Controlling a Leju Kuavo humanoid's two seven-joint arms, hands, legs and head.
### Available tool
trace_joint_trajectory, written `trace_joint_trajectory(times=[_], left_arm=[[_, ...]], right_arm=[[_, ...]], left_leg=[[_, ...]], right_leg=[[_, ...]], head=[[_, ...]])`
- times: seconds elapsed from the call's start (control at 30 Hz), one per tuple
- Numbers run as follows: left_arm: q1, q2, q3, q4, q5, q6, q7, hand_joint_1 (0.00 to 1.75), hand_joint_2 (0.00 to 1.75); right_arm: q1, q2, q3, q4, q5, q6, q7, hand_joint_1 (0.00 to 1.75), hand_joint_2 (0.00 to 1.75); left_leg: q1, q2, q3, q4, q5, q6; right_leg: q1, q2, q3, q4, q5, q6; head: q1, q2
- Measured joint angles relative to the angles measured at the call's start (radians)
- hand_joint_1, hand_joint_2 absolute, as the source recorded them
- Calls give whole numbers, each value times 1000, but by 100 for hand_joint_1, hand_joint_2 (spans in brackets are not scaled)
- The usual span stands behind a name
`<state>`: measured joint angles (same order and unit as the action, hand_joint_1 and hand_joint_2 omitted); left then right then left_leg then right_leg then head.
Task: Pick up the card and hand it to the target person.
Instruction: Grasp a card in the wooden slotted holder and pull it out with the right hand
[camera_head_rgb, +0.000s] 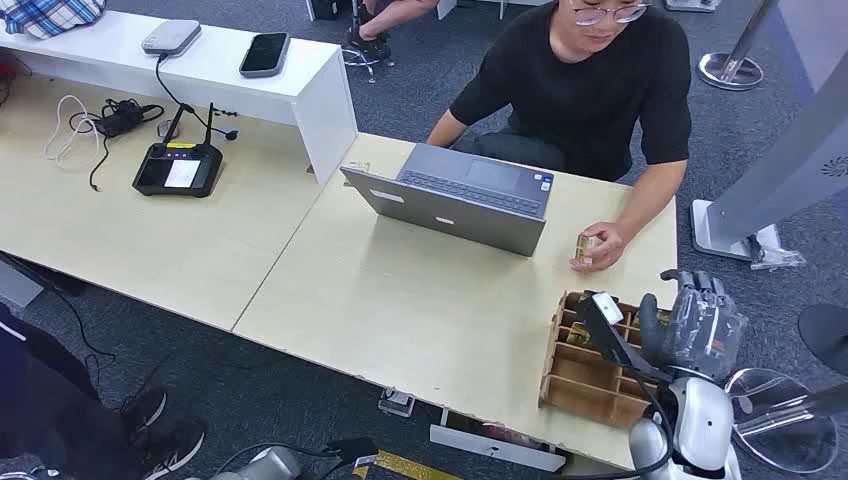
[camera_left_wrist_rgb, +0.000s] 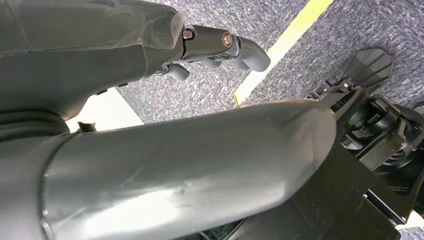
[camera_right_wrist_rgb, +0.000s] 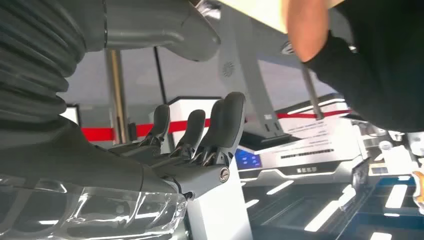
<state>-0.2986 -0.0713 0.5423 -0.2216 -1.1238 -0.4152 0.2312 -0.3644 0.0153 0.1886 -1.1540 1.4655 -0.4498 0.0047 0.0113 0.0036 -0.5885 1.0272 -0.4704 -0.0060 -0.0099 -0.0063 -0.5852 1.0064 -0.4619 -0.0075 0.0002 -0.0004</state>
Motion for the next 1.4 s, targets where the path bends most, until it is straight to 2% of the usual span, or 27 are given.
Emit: trace_joint_trajectory(times=[0.47, 0.63, 0.8, 0.9, 1.1, 1.27, 1.4], left_arm=[[10, 0, 7, 0, 2, 6, 0, 0, 0], [14, 0, 7, 0, -1, 6, -1, 0, 0], [15, 0, 7, 0, -5, 3, -2, 0, 0], [15, 0, 7, 0, -7, -1, -2, 0, 0], [15, 0, 7, 0, -8, -3, -4, 0, 0], [18, 0, 7, 0, -7, -2, -17, 0, 0], [23, 0, 7, 0, -5, -2, -19, 0, 0]], right_arm=[[14, -16, -18, 55, 48, 9, 43, 89, 175], [45, -22, -36, 42, 49, 19, 49, 87, 175], [76, -25, -51, 15, 51, 29, 48, 104, 175], [82, -25, -54, 7, 55, 37, 43, 109, 175], [86, -26, -55, 0, 45, 44, 18, 110, 175], [87, -26, -54, 1, 41, 44, 5, 100, 175], [86, -26, -53, 4, 38, 39, -3, 107, 175]], left_leg=[[0, 0, 0, 0, 0, 0], [0, 0, 0, 0, 0, 0], [0, 0, 0, 0, 0, 0], [0, 0, 1, 0, 0, 0], [0, 0, 1, 0, 0, 0], [0, 0, 1, 0, 0, 0], [0, 0, 1, 0, 0, 0]], right_leg=[[0, 0, 0, 0, 0, 0], [0, 0, 0, 0, 0, 0], [0, 0, 0, 0, 0, 0], [0, 0, 0, 0, 0, 0], [0, 0, 1, 0, 0, 0], [0, 0, 1, 0, 0, 0], [0, 0, 1, 0, 0, 0]], head=[[0, 0], [0, 0], [0, 0], [0, 0], [0, 0], [0, 0], [0, 0]])
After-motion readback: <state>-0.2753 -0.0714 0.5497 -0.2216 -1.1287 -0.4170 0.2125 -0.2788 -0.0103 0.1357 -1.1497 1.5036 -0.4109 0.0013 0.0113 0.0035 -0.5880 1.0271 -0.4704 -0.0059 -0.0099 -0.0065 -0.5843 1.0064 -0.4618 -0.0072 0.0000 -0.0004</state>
